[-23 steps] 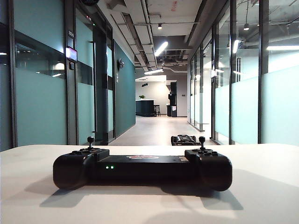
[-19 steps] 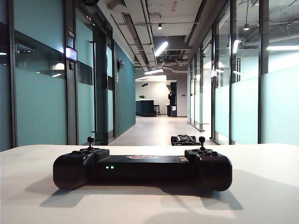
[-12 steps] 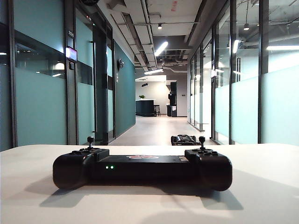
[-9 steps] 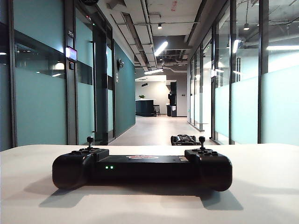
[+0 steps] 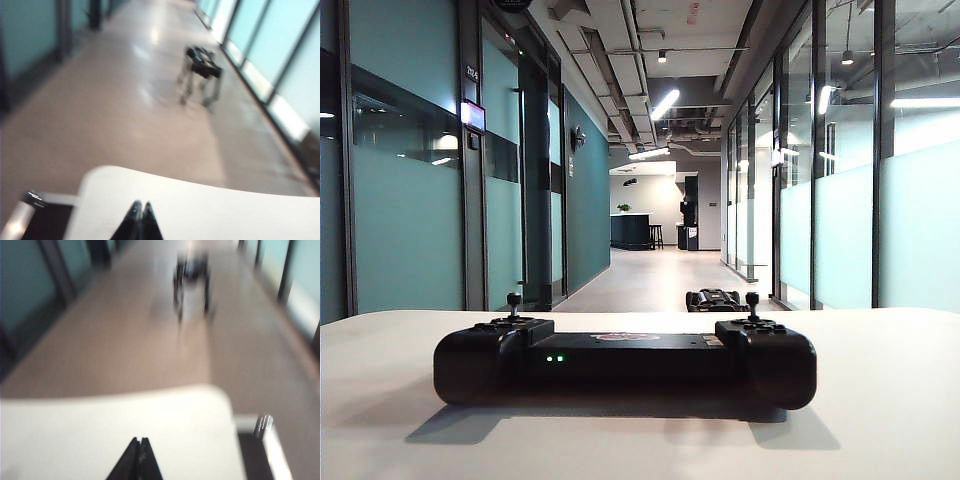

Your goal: Push the left joystick on the remote control sitting on the white table forward to make the robot dog walk in a straight line until it approaches the door.

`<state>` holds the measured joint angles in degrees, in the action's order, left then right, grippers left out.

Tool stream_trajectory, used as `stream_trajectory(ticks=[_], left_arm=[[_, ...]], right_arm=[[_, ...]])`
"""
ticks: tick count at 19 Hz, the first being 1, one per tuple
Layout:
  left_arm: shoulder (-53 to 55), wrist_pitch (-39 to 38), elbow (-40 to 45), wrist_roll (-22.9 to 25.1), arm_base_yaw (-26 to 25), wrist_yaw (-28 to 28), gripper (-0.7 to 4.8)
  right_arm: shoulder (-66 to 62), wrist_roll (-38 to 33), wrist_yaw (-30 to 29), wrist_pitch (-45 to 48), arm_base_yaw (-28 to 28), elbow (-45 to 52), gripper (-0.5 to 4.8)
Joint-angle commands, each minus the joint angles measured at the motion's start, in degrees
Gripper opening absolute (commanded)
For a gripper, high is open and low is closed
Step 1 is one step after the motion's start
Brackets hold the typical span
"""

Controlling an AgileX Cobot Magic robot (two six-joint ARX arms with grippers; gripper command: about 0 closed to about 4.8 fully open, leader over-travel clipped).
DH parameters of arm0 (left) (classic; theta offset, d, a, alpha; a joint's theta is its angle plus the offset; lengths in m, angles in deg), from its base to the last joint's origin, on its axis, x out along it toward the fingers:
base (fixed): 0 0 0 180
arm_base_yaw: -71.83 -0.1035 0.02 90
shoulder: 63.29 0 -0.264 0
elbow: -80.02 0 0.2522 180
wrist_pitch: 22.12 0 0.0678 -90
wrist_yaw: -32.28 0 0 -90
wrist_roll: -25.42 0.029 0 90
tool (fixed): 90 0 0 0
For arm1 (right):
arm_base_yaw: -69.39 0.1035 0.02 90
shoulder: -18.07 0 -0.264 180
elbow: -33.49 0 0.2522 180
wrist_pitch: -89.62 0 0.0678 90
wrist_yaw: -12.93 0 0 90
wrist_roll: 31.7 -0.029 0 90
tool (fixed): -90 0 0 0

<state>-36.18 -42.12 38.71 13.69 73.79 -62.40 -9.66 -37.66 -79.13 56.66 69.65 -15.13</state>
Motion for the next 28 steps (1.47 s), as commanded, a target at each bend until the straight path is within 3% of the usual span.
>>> stream_trajectory(ticks=[1, 3, 7, 11, 16, 17, 19, 20, 25, 28], left_arm=[[6.3, -2.6, -5.5, -0.9, 2.1, -5.2, -0.05], [10.4, -5.5, -8.9, -0.7, 5.5, -5.6, -0.05], [19.0, -9.6, -14.6, -0.6, 14.3, -7.1, -0.05], [27.1, -13.9, -17.9, -0.5, 21.3, -8.1, -0.05], [30.6, -14.4, -18.2, -0.7, 22.6, -12.5, -0.05], [30.6, -14.4, -18.2, -0.7, 22.6, -12.5, -0.05], [30.5, -14.3, -18.2, -0.7, 22.5, -12.5, -0.05], [30.5, -14.3, -18.2, -0.7, 22.5, -12.5, -0.05], [30.5, -14.2, -18.2, -0.7, 22.5, -12.5, -0.05], [30.5, -13.9, -18.2, -0.7, 22.5, -12.5, -0.05]], right_arm=[[-5.7, -2.2, -7.0, -2.9, 0.1, -5.3, -0.06], [-9.4, -6.6, -9.0, -4.4, 1.9, -7.9, -0.06], [-16.1, -12.5, -7.0, -8.8, 11.2, -10.3, -0.05], [-22.6, -14.9, 2.2, -11.1, 25.9, -10.4, -0.06], [-31.1, -21.6, 1.9, -13.4, 35.7, -10.4, 0.00], [-32.9, -21.6, 1.9, -13.9, 37.0, -10.4, 0.95], [-35.7, -22.3, 1.2, -14.4, 38.3, -10.5, 4.54], [-36.6, -22.6, 0.3, -14.5, 38.3, -10.5, 4.79], [-43.8, -24.7, 0.0, -18.4, 38.3, -15.1, 4.79], [-50.0, -24.2, 1.1, -23.9, 38.3, -20.9, 4.50]])
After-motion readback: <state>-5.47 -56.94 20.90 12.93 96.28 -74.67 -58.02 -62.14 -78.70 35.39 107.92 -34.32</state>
